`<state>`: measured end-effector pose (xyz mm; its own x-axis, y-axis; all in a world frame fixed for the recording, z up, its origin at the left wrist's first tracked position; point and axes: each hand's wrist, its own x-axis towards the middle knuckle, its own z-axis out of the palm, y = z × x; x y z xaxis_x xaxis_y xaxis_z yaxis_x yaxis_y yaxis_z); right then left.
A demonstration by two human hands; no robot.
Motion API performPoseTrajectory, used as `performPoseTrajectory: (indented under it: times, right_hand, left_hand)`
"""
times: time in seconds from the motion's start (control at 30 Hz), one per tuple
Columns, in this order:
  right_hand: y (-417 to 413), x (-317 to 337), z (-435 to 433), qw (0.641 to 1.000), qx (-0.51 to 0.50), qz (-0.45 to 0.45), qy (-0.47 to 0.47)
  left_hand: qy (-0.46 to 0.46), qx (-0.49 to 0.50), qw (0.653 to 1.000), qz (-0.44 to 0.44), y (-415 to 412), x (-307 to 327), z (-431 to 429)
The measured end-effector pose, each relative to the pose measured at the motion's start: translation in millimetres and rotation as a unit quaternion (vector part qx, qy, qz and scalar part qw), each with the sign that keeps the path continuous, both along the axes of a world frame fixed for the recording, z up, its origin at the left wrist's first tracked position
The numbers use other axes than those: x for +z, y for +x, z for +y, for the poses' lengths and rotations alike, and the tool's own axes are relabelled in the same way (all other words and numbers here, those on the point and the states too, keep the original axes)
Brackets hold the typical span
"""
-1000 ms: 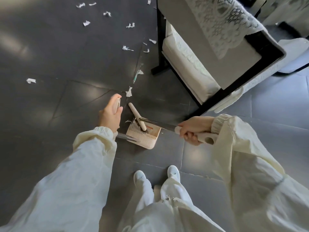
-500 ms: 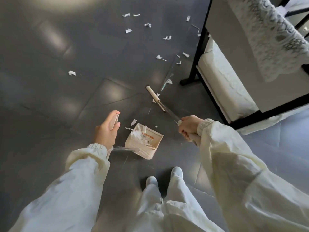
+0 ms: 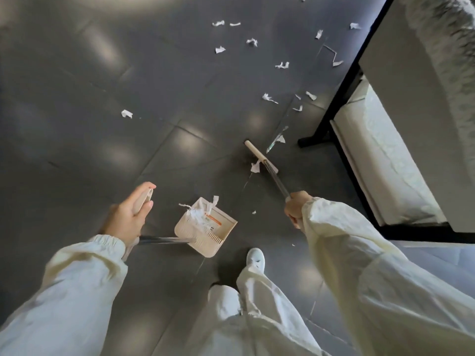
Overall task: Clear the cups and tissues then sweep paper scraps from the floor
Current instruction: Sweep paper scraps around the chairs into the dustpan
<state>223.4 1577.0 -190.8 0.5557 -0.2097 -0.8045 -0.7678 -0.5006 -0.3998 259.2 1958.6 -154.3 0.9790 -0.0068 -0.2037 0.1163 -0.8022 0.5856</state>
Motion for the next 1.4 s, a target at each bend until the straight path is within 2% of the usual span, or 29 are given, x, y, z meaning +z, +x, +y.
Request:
performPoseTrajectory:
  times: [0.13,0.27,0.47,0.63,0.73,0.83,1.0,1.03,1.1,1.17,1.3,1.4]
  right_hand:
    - [6.9,-0.7,35.0,1.0,0.017,0.01,-0.008]
    - [13.1,1.2,80.1,0.993,0.054,0.081,-0.066]
    - [3.3,14.5,133.9,0.991,0.015,0.085,-0.103]
    - [-21.9,15.6,174.4,0.994,-0.107,0.018,0.011]
    - [-36.0,17.7,205.8,0.996,-0.084,0.025,-0.019]
    - [-45.4,16.6,225.9,0.995,-0.092,0.028,0.02]
    - [-54.8,39.5,277.0,0.995,-0.012,0.094,-0.003]
    - [-57.0,47.5,283.2,0.995,0.015,0.101,0.01]
    - [-61.3,60.8,282.1,0.992,0.014,0.094,0.08]
    - [-67.6,73.1,278.6,0.99,0.012,0.085,0.109]
    - [-89.1,86.8,280.6,0.987,-0.092,0.058,0.12]
    - [-104.9,87.7,277.8,0.985,-0.141,0.056,0.085]
  left_hand:
    - [0.001,-0.003,1.0,-0.006,23.6,-1.9,5.5]
    - [-0.003,-0.007,1.0,0.003,37.3,-3.9,20.2]
    - [-0.066,-0.004,0.998,0.024,34.9,-1.0,60.1]
    - [-0.084,-0.034,0.996,0.012,19.0,7.4,106.8]
    - [-0.078,-0.06,0.995,0.013,12.9,4.8,124.7]
    - [-0.075,-0.099,0.992,0.014,4.7,-3.2,127.0]
    - [-0.084,-0.121,0.989,-0.008,10.7,-8.3,108.3]
    - [-0.086,-0.121,0.989,-0.012,13.2,-7.2,105.8]
    - [-0.083,-0.125,0.988,-0.019,17.9,-7.4,101.8]
    - [-0.074,-0.131,0.988,-0.024,19.7,-11.6,99.5]
    - [-0.078,-0.175,0.981,-0.022,15.3,-9.3,93.9]
    - [-0.07,-0.212,0.974,-0.023,9.2,-6.3,82.2]
